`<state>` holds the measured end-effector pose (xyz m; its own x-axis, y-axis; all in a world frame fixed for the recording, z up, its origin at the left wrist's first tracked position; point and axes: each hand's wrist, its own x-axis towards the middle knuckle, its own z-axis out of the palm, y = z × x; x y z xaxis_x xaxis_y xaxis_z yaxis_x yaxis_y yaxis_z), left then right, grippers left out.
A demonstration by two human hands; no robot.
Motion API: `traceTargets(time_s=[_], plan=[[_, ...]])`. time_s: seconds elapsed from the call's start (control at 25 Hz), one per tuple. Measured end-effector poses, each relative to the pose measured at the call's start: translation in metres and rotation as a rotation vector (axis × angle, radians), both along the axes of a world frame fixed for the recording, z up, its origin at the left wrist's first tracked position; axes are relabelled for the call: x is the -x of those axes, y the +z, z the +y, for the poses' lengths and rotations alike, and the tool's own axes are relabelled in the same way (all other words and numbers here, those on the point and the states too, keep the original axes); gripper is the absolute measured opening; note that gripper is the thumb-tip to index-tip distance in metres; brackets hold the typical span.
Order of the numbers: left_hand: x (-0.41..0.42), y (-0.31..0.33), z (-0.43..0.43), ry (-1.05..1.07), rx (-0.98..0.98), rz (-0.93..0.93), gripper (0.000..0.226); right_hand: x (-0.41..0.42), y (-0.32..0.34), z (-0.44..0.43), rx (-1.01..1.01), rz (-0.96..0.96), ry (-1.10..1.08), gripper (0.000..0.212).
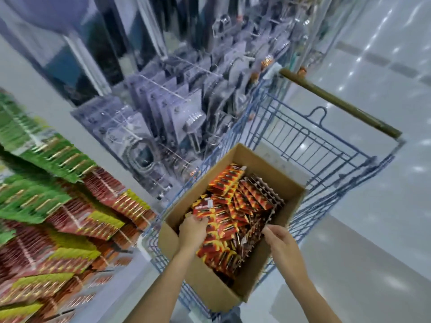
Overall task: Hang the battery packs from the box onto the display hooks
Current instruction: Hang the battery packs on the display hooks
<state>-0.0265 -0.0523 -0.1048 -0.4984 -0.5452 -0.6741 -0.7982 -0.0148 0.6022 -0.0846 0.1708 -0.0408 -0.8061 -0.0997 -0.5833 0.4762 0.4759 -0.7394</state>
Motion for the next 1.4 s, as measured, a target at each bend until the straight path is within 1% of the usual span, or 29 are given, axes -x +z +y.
traceTargets(time_s=[0.08,0.2,0.28,0.32,0.4,0.48,0.56,0.6,0.64,0.76,0.8,0.88,0.96,1.0,1.08,1.12,1.16,1.24,1.28,1.32,1.4], plan=[[0.017,-0.034,-0.003,-0.052,0.024,-0.149,0.029,0.004,-0.004,0.007,-0.01,-0.017,0.01,0.022],[0.027,-0.068,-0.003,-0.05,0.007,-0.274,0.063,0.006,-0.006,0.009,-0.011,-0.047,0.021,0.017],[0.031,-0.08,-0.002,-0.034,0.02,-0.34,0.078,0.007,-0.008,0.007,-0.011,-0.062,0.016,0.011],[0.032,-0.085,-0.003,-0.038,0.042,-0.367,0.082,0.007,-0.01,0.006,-0.01,-0.071,0.016,0.008],[0.033,-0.084,-0.003,-0.062,0.087,-0.406,0.081,0.007,-0.011,0.002,-0.008,-0.083,0.034,0.006],[0.032,-0.078,-0.001,-0.059,0.128,-0.4,0.075,0.006,-0.015,-0.003,-0.007,-0.098,0.074,0.009],[0.028,-0.069,0.002,-0.049,0.179,-0.391,0.076,0.006,-0.016,-0.011,0.0,-0.098,0.101,0.014],[0.027,-0.064,0.003,-0.044,0.211,-0.366,0.073,0.006,-0.018,-0.015,-0.001,-0.098,0.108,0.015],[0.025,-0.06,0.004,-0.043,0.221,-0.331,0.065,0.006,-0.021,-0.018,-0.007,-0.1,0.115,0.016],[0.015,-0.039,0.001,-0.01,0.12,-0.142,0.031,0.007,-0.028,-0.033,-0.055,-0.111,0.167,0.022],[0.009,-0.026,0.001,0.019,0.08,-0.066,0.026,0.008,-0.033,-0.039,-0.077,-0.112,0.199,0.025],[-0.01,0.002,0.0,0.105,0.006,0.096,0.027,0.01,-0.044,-0.055,-0.119,-0.145,0.261,0.029],[-0.037,0.034,-0.005,0.24,-0.12,0.233,0.028,0.01,-0.066,-0.075,-0.185,-0.188,0.363,0.035],[-0.051,0.048,-0.008,0.284,-0.172,0.279,0.03,0.008,-0.079,-0.087,-0.209,-0.21,0.41,0.047],[-0.078,0.072,-0.014,0.355,-0.219,0.343,0.032,-0.004,-0.102,-0.113,-0.275,-0.243,0.438,0.085],[-0.09,0.081,-0.018,0.393,-0.229,0.365,0.032,-0.01,-0.107,-0.124,-0.317,-0.249,0.426,0.101],[-0.1,0.09,-0.022,0.425,-0.237,0.393,0.033,-0.014,-0.112,-0.133,-0.375,-0.238,0.42,0.108],[-0.119,0.103,-0.03,0.467,-0.234,0.434,0.033,-0.02,-0.109,-0.142,-0.459,-0.2,0.404,0.111],[-0.129,0.11,-0.033,0.492,-0.232,0.447,0.034,-0.022,-0.105,-0.144,-0.44,-0.196,0.381,0.109],[-0.138,0.116,-0.037,0.52,-0.237,0.453,0.034,-0.022,-0.109,-0.145,-0.41,-0.205,0.375,0.102],[-0.155,0.124,-0.043,0.585,-0.25,0.466,0.038,-0.018,-0.1,-0.141,-0.328,-0.23,0.402,0.076]])
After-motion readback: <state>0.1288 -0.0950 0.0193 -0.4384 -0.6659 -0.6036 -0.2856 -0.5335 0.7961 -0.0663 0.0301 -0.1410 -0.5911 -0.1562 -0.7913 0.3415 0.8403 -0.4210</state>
